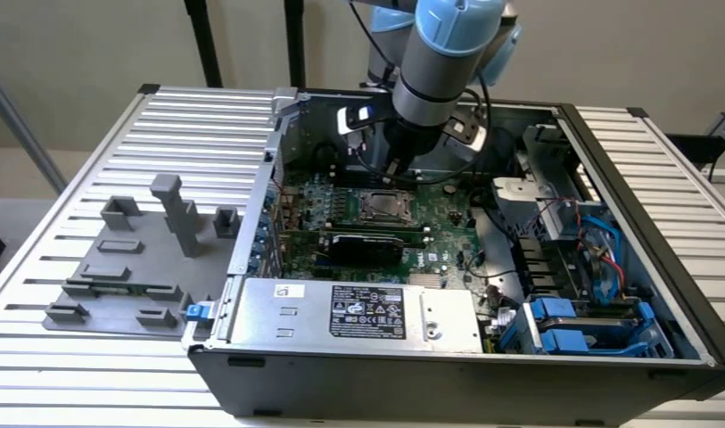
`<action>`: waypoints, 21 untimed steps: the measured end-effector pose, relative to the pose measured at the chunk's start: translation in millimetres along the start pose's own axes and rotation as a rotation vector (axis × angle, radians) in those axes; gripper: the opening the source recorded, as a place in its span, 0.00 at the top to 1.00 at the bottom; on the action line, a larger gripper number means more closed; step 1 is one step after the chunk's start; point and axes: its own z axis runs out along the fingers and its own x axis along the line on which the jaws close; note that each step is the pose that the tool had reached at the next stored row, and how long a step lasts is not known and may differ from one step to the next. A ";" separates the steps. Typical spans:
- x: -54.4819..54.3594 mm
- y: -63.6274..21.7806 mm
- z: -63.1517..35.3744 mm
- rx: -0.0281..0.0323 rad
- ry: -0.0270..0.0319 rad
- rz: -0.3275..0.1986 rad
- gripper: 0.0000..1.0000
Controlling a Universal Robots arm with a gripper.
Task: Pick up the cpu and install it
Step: 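Install the second cpu locking lever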
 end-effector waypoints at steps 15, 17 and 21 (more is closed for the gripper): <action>-34.1 6.8 -43.4 0.0005 -0.0003 0.001 0.89; -39.3 6.9 -46.6 0.0005 -0.0002 0.000 0.89; -50.6 4.9 -49.9 0.0005 -0.0001 0.000 0.89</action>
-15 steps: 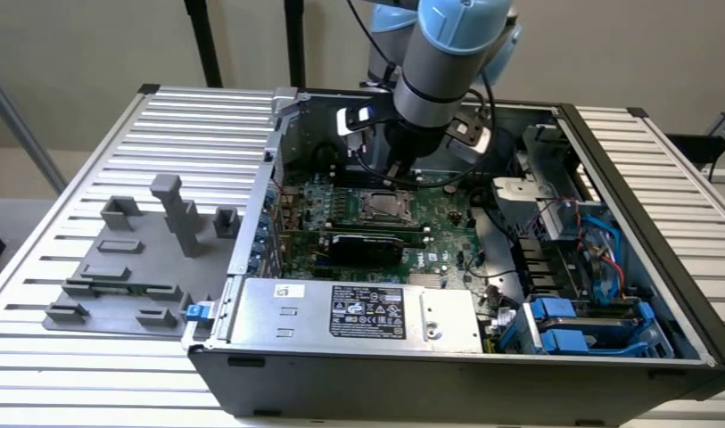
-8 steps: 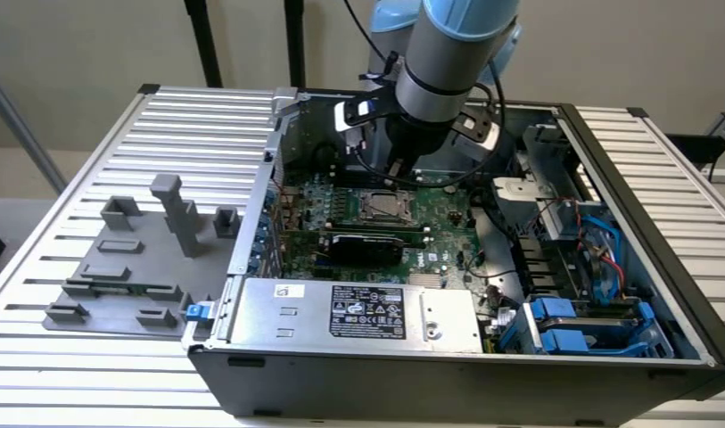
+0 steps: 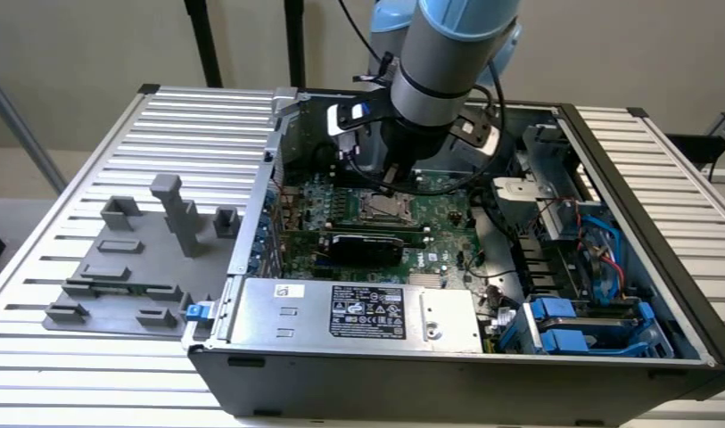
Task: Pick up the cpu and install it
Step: 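Install the second cpu locking lever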
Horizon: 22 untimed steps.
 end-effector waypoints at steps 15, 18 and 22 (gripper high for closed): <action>-22.2 -18.1 1.6 0.0000 -0.0001 0.000 0.89; -24.1 -20.2 4.8 -0.0001 -0.0002 0.000 0.89; -26.1 -22.0 9.1 -0.0005 -0.0010 0.000 0.89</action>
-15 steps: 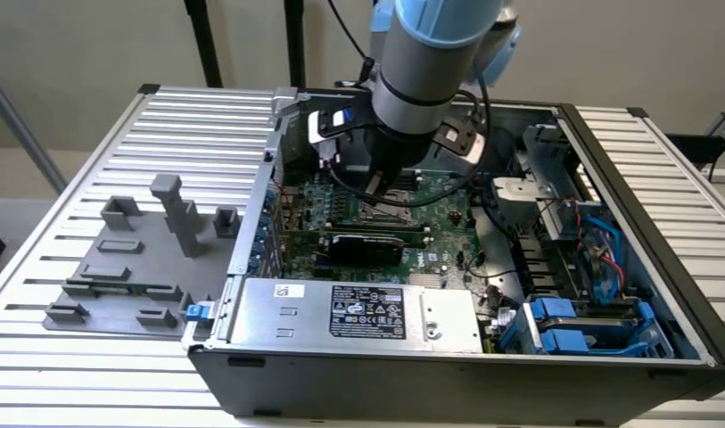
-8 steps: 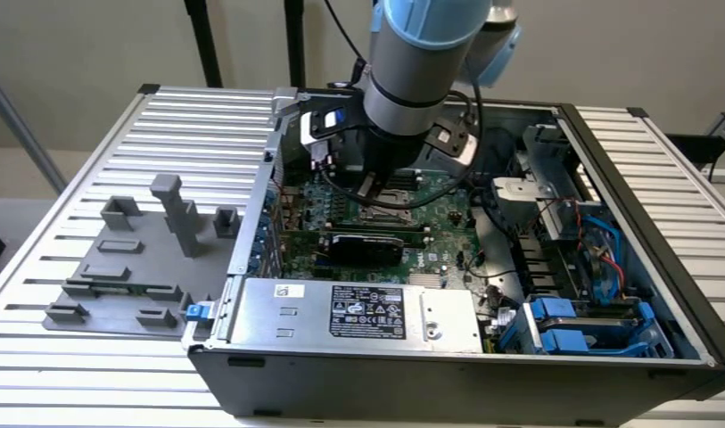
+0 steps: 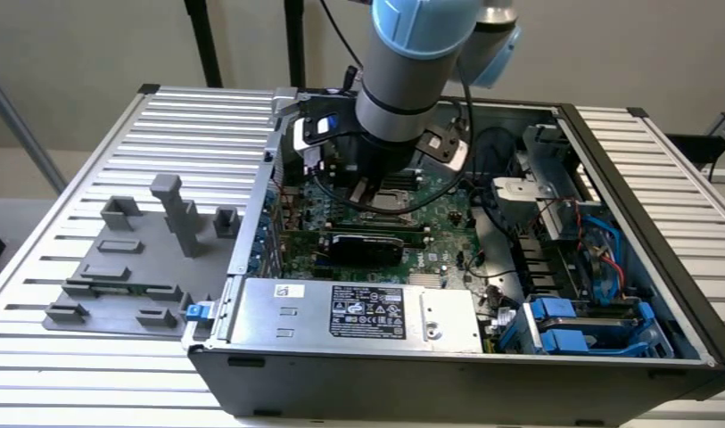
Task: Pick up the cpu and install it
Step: 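Install the second cpu locking lever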
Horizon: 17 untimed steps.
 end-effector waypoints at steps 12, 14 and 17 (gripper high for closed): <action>1.7 -5.6 12.1 -0.0065 -0.0113 0.001 0.89; 1.9 -6.3 14.5 -0.0079 -0.0131 0.001 0.89; 2.0 -7.2 18.6 -0.0100 -0.0139 0.001 0.89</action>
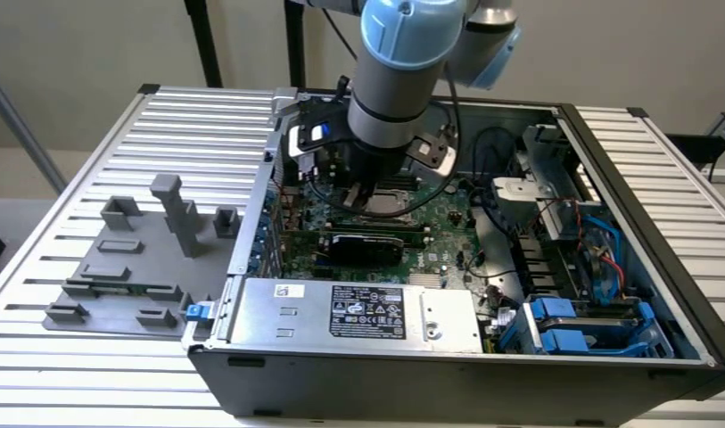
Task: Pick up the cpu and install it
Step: 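Install the second cpu locking lever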
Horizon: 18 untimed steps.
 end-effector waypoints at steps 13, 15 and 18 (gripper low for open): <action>-0.3 -5.5 19.3 -0.0064 -0.0020 -0.001 0.89; 0.0 -6.3 21.8 -0.0070 -0.0022 -0.001 0.89; 1.1 -7.5 25.0 -0.0079 -0.0029 -0.001 0.89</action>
